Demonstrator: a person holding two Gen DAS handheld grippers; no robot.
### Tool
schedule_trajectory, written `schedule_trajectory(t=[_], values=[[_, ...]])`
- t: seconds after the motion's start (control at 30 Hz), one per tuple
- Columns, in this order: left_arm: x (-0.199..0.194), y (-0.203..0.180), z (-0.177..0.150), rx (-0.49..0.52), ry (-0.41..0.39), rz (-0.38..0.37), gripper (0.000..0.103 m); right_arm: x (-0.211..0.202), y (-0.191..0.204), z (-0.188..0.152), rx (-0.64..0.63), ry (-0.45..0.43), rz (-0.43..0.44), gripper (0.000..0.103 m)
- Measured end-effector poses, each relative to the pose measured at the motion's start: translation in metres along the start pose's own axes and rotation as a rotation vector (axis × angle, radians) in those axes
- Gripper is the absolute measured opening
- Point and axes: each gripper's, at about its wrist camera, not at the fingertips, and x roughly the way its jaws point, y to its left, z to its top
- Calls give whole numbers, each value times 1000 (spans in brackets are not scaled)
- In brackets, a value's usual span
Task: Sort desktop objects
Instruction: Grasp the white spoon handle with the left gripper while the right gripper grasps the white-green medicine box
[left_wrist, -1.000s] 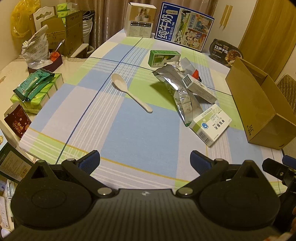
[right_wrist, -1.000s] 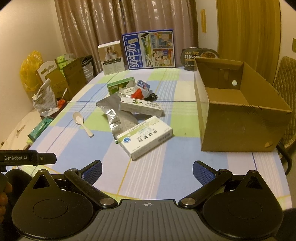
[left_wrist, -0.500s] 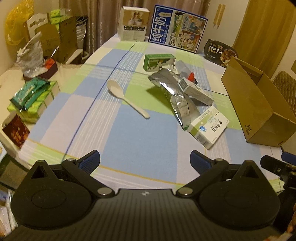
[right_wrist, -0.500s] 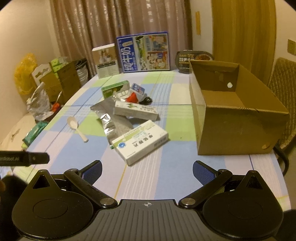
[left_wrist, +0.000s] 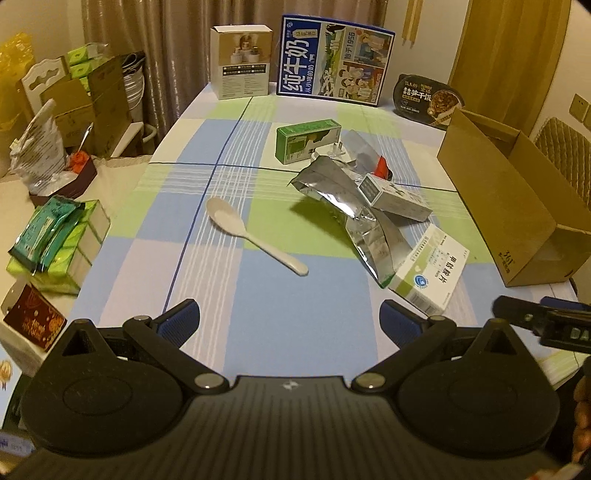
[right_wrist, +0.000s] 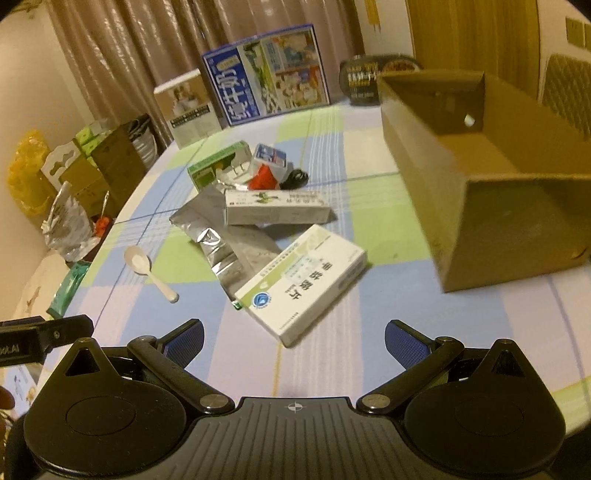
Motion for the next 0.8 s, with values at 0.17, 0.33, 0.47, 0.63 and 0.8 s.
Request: schedule_trajectory(t=[0.17, 0.33, 0.47, 0.63, 0.8], values=[[18, 4, 11, 17, 20, -16, 102, 33, 1, 9, 47, 27, -10, 101], [36, 8, 22, 26, 37, -34, 102, 64, 2, 15, 100, 56, -14, 101], [52, 10, 30, 26, 46, -47, 102, 86, 3, 18, 145, 76, -30, 101], [69, 11, 38, 28, 55, -73, 102, 107, 5, 19, 181, 93, -71, 101], [82, 13, 44, 25, 66, -80, 102, 117, 10, 20, 147, 68, -105, 101]])
